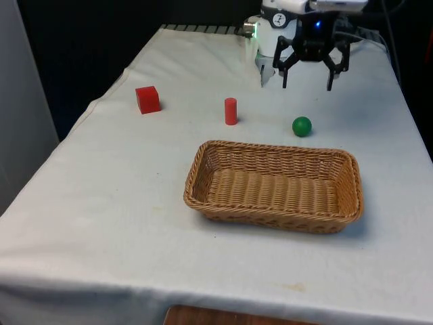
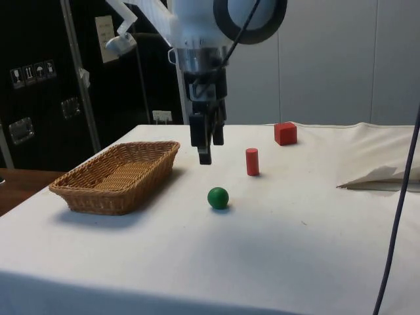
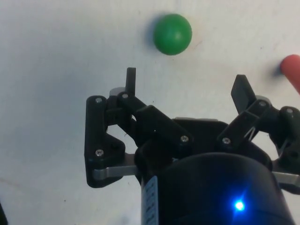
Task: Pick up the object to the left of the cylinder and place it into the basket.
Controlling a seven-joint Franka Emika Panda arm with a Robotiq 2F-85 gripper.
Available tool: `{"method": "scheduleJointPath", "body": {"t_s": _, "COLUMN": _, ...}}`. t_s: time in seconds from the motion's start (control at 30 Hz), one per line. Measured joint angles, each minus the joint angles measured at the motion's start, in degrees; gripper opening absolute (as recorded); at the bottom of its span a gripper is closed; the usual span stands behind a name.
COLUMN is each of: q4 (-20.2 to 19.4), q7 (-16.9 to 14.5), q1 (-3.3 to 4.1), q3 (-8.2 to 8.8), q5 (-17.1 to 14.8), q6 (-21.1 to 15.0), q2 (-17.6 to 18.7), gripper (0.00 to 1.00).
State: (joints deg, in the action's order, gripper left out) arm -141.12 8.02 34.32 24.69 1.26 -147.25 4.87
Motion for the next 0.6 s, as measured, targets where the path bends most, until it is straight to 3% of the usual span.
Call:
{"method": "scheduleJointPath", "body": {"t_s": 0.3, "q4": -1.20, "q7": 0.00, "q1": 0.00, "q3": -0.11, "q5": -0.40, "q6": -4.30, "q2": 2.92, "gripper": 1.00}}
{"method": "scheduleJointPath", "body": {"t_s": 0.6, "q4": -1.95, "q7": -3.55, "q1": -0.11, "q3": -0.17, "q5": -5.04, "q6": -7.85, "q2": 5.39, "gripper": 1.00}}
